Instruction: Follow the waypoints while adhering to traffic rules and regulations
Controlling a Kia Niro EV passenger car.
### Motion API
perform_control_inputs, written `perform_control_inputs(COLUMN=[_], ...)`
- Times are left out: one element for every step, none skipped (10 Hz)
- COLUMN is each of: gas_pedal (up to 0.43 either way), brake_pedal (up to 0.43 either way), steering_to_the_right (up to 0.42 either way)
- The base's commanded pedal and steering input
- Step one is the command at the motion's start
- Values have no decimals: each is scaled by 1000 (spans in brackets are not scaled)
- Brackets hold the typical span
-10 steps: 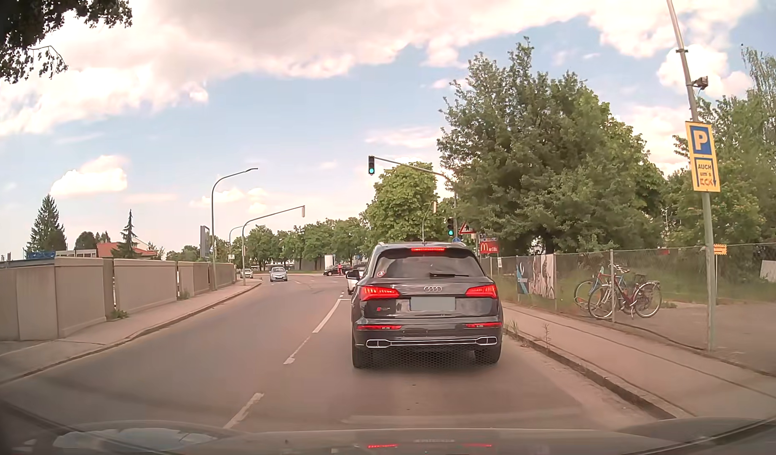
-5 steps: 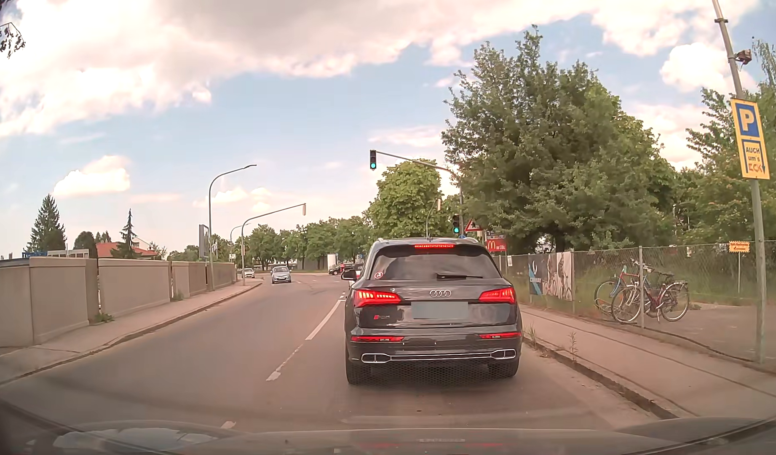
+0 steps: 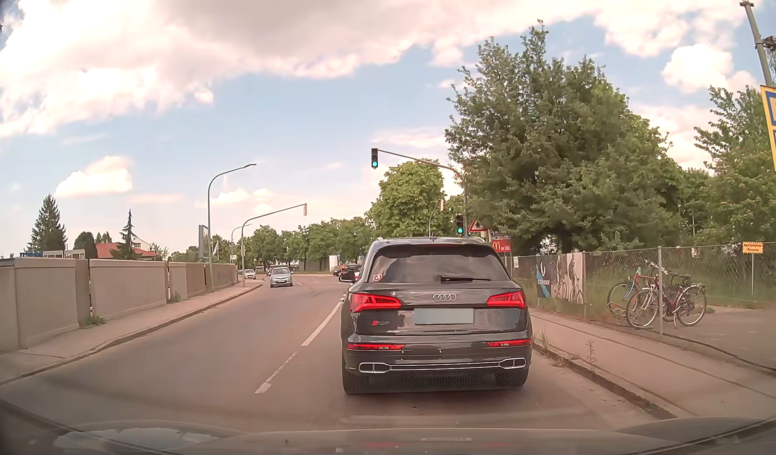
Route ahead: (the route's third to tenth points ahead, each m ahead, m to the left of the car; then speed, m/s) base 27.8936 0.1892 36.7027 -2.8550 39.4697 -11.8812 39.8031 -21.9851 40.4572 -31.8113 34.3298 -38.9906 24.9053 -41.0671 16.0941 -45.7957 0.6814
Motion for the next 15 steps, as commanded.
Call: perform_control_inputs(gas_pedal=[0,0,0,0,0,0,0,0,0,0,8,20,67,157,169], brake_pedal=[274,268,226,79,24,24,18,18,18,24,24,18,18,24,18], steering_to_the_right=[-32,-32,-32,-31,-31,-31,-31,-31,-30,-30,-30,-30,-30,-30,-30])
